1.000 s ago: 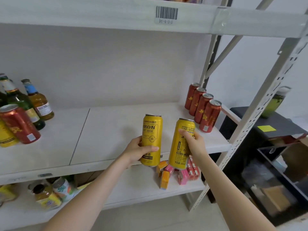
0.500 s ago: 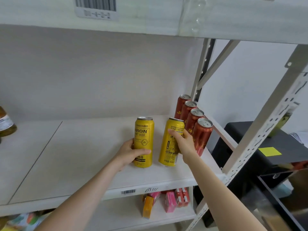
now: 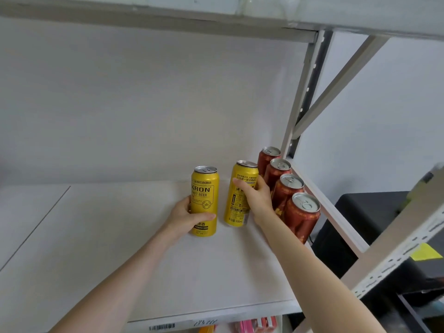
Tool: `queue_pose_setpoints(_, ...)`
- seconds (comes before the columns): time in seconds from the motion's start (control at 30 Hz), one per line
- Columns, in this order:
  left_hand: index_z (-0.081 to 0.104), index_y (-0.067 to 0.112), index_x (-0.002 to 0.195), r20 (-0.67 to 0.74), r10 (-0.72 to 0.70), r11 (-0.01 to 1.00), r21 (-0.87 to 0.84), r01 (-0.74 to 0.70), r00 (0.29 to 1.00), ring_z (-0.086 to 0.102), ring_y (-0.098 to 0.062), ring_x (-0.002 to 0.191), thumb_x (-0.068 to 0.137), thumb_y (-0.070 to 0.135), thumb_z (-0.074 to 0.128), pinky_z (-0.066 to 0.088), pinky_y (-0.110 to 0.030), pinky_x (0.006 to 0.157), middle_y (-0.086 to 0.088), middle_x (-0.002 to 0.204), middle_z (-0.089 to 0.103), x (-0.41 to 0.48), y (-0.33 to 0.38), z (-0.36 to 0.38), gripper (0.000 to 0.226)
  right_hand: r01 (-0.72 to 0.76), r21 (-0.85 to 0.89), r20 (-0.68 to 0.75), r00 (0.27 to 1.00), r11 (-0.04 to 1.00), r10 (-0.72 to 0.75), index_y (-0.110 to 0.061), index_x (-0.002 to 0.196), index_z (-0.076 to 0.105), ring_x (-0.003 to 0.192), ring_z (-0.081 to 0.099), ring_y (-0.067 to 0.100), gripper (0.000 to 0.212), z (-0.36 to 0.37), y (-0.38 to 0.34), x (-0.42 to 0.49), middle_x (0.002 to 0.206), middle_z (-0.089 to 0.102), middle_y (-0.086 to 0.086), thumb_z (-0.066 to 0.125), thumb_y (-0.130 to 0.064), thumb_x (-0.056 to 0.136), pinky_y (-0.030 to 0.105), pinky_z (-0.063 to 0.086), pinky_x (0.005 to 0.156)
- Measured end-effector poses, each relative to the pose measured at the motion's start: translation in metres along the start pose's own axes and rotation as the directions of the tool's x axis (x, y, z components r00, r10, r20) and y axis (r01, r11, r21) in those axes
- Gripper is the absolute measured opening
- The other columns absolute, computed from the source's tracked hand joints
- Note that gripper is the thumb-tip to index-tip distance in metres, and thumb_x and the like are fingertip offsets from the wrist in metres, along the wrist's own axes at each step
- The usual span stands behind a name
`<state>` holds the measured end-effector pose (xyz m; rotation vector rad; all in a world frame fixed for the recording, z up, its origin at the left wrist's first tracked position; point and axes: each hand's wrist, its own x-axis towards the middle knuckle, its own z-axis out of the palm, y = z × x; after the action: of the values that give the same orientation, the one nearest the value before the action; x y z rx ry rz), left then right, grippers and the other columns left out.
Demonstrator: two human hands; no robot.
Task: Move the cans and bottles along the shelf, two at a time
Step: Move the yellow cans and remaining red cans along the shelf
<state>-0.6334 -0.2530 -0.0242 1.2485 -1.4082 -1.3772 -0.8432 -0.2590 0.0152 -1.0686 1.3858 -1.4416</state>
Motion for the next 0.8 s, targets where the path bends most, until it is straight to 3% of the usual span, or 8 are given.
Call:
queue_pose_setpoints(0.13, 0.066, 0.035, 0.104, -0.020, 0.024, 1.000, 0.010, -0.024, 1.000, 0.072, -0.007, 0.090, 0.043, 0.040, 0.090, 0.055, -0.031, 0.077, 0.012, 0.100, 0.075, 0.012, -0.001, -0.001, 0.065, 0.036, 0.011, -0.035, 0.999, 0.999, -0.035, -0.029, 0.104, 0.064, 0.092, 0.069, 0.013, 0.036, 0.008, 0.000, 0.020, 0.099, 0.073, -0.005, 0.083, -0.032, 0.074, 0.037, 0.056, 0.082)
queue_pose_setpoints(0.33, 0.066, 0.032, 0.104, -0.051, 0.045, 0.999, 0.021, -0.044, 0.998, 0.072, -0.012, 0.092, 0.043, 0.036, 0.090, 0.057, -0.041, 0.085, 0.009, 0.100, 0.076, 0.021, -0.010, -0.001, 0.066, 0.073, -0.004, -0.087, 0.994, 0.997, -0.073, -0.030, 0.108, 0.060, 0.093, 0.066, 0.011, 0.042, 0.019, -0.002, 0.042, 0.097, 0.070, -0.009, 0.083, -0.034, 0.073, 0.030, 0.052, 0.078)
queue_pose_setpoints(0.63, 0.066, 0.034, 0.106, -0.064, 0.055, 0.998, 0.010, -0.055, 0.996, 0.071, -0.012, 0.096, 0.046, 0.035, 0.092, 0.056, -0.044, 0.090, 0.008, 0.104, 0.075, 0.024, -0.018, -0.004, 0.066, 0.090, -0.038, -0.010, 0.996, 0.995, -0.090, -0.029, 0.118, 0.057, 0.098, 0.062, 0.006, 0.049, 0.028, 0.013, 0.059, 0.105, 0.068, -0.010, 0.081, -0.032, 0.076, 0.027, 0.047, 0.079)
queue_pose_setpoints(0.8, 0.066, 0.041, 0.103, -0.042, 0.056, 0.998, 0.004, -0.056, 0.998, 0.071, -0.012, 0.098, 0.045, 0.036, 0.093, 0.057, -0.040, 0.088, 0.009, 0.106, 0.074, 0.023, -0.020, -0.005, 0.063, 0.085, -0.043, 0.038, 0.996, 0.995, -0.083, -0.029, 0.121, 0.055, 0.103, 0.063, 0.010, 0.052, 0.028, 0.019, 0.066, 0.109, 0.068, -0.008, 0.081, -0.032, 0.077, 0.035, 0.050, 0.089)
